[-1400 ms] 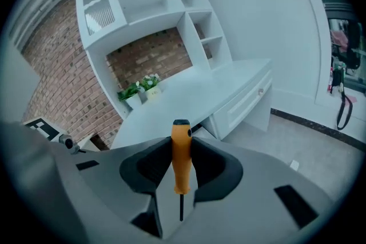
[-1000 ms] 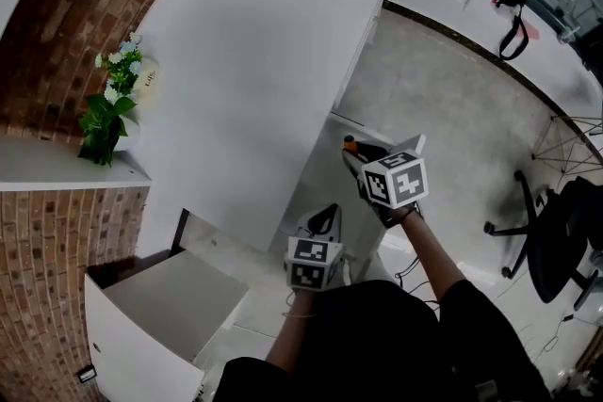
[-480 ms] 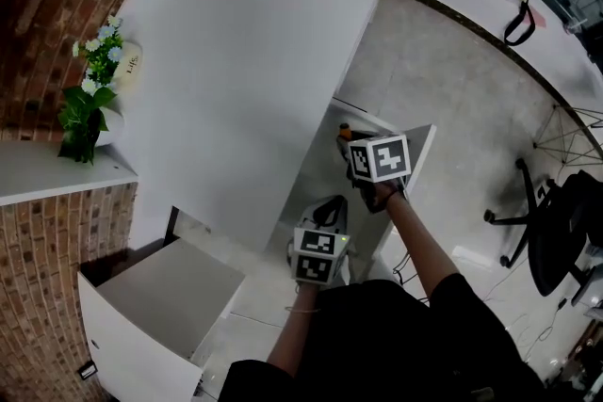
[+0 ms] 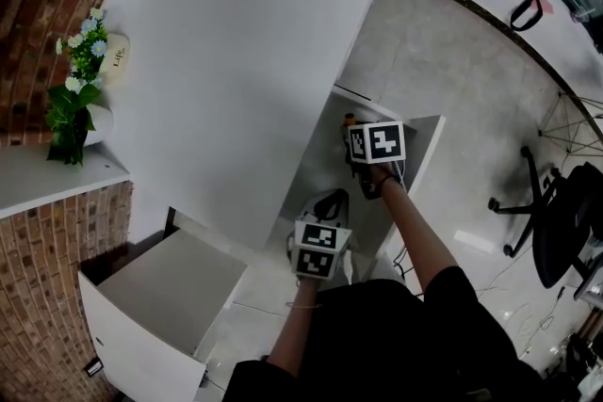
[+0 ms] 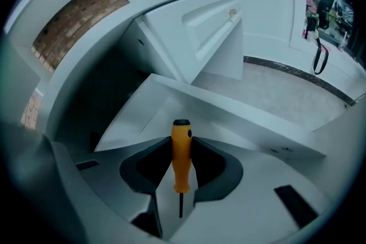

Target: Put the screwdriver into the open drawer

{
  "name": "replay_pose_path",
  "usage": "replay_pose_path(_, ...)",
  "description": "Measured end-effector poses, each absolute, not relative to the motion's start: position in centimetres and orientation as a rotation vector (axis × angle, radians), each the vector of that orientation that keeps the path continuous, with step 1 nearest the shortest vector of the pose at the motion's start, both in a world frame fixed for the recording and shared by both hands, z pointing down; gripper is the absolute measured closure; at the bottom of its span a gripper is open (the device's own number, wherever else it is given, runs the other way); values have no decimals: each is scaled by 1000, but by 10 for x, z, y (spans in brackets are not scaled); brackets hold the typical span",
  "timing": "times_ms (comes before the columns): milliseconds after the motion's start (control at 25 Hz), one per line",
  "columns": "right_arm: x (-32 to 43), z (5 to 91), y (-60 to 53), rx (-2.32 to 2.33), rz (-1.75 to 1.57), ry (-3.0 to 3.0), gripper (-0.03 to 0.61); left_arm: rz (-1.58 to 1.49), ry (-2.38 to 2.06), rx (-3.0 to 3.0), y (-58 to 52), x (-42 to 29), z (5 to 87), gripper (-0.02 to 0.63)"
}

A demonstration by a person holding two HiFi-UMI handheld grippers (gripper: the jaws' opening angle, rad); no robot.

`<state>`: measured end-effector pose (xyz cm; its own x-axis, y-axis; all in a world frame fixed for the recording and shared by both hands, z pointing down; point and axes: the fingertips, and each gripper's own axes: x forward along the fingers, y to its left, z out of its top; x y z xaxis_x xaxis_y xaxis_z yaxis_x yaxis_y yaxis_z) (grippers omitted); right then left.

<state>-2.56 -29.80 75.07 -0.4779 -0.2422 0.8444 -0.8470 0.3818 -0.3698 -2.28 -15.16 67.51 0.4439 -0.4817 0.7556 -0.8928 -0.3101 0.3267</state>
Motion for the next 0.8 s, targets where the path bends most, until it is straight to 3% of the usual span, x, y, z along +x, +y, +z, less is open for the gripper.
replay_pose_path(800, -26, 797, -290, 972, 1102, -1842, 466, 691, -1141, 1904, -139, -27, 687, 604)
